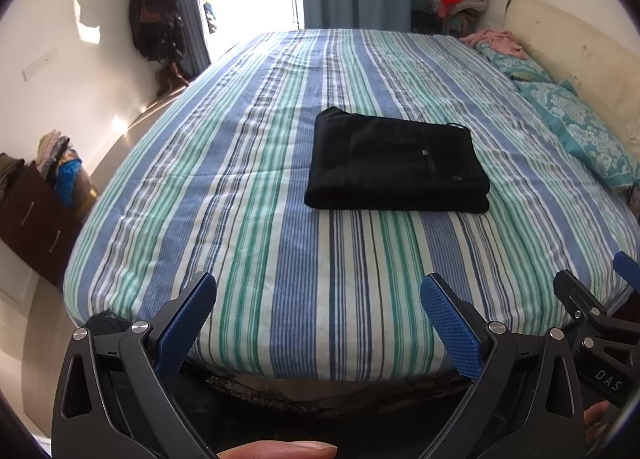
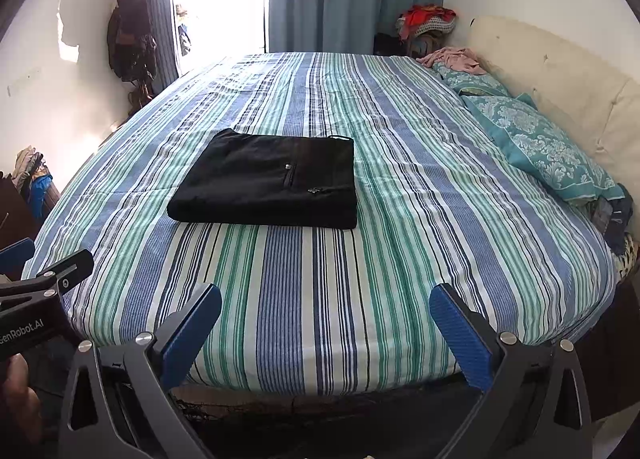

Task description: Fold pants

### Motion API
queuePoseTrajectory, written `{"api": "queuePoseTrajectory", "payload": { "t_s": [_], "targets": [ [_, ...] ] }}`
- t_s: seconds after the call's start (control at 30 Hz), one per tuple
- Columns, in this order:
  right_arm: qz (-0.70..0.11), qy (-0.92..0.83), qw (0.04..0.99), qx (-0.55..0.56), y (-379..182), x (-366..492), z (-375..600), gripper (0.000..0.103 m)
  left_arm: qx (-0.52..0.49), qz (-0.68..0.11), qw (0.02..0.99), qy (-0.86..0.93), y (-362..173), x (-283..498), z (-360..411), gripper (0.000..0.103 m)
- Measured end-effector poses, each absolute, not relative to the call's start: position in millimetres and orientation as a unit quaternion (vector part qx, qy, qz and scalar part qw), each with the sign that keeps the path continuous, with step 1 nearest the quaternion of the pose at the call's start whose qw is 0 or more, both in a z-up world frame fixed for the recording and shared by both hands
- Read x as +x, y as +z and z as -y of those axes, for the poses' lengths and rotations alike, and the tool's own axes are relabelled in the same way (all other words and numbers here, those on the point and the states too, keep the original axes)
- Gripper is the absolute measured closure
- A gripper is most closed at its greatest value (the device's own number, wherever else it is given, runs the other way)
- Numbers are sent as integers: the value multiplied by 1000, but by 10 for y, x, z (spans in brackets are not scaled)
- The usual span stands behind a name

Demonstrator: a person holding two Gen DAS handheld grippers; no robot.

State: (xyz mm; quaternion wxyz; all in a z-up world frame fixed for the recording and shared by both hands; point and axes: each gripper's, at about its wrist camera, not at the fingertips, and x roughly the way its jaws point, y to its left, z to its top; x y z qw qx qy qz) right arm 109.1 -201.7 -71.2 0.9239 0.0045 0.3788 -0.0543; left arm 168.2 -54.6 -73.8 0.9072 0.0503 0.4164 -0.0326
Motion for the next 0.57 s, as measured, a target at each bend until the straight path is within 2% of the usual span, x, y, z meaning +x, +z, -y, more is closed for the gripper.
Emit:
{"api": "queuePoseTrajectory", "payload": {
  "t_s": [0.57],
  "targets": [
    [-386,-53,921,12,-761,1092,2012,0,47,-421,905,-36,-771,1694,531,1]
  ]
}}
